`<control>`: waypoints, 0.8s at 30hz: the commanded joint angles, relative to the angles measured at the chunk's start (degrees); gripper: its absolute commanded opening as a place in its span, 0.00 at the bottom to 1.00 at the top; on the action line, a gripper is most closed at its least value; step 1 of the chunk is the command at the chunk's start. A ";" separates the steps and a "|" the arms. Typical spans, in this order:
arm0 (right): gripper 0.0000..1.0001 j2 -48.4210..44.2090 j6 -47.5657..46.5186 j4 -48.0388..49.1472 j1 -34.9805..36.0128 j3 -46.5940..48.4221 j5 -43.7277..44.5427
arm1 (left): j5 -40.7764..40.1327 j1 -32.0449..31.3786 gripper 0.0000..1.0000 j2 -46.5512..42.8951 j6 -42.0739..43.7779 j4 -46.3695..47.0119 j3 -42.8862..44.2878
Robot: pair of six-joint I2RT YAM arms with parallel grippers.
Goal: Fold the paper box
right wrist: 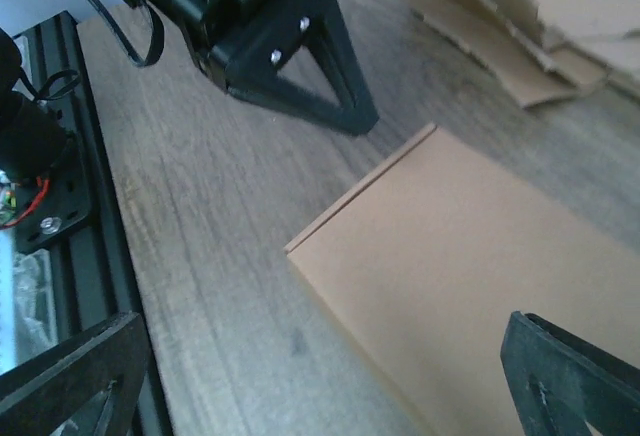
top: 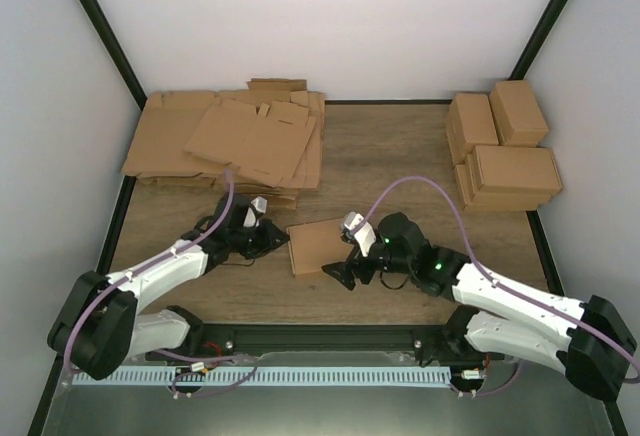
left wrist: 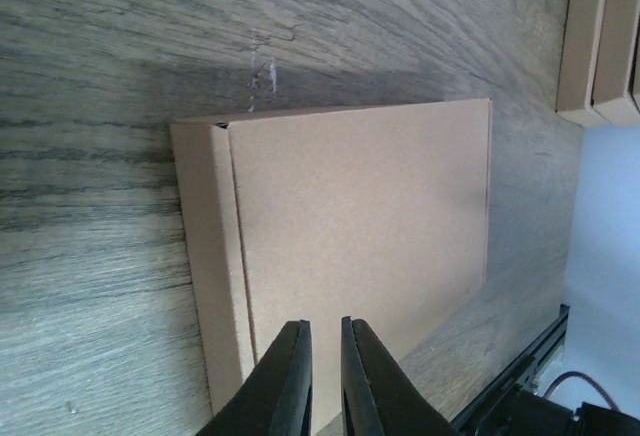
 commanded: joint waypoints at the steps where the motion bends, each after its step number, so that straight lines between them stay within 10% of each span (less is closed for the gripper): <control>1: 1.00 0.09 -12.96 4.06 1.77 3.35 5.19 | -0.40 0.48 0.20 -0.07 1.61 -1.96 0.70; 7: 1.00 3.13 -16.54 3.82 1.95 5.23 5.58 | -0.48 0.47 0.54 -0.21 3.54 0.10 -1.94; 11: 1.00 3.98 -2.59 3.56 0.88 6.21 16.51 | 1.24 0.52 0.67 0.14 5.68 0.39 -2.78; 18: 1.00 5.50 14.02 -5.51 -24.14 4.54 -15.35 | 2.50 0.41 0.84 -3.11 6.45 1.32 -6.08; 24: 0.92 6.20 17.39 -3.17 -30.84 -2.46 -20.61 | 5.37 0.19 0.86 -5.24 1.96 6.20 -10.98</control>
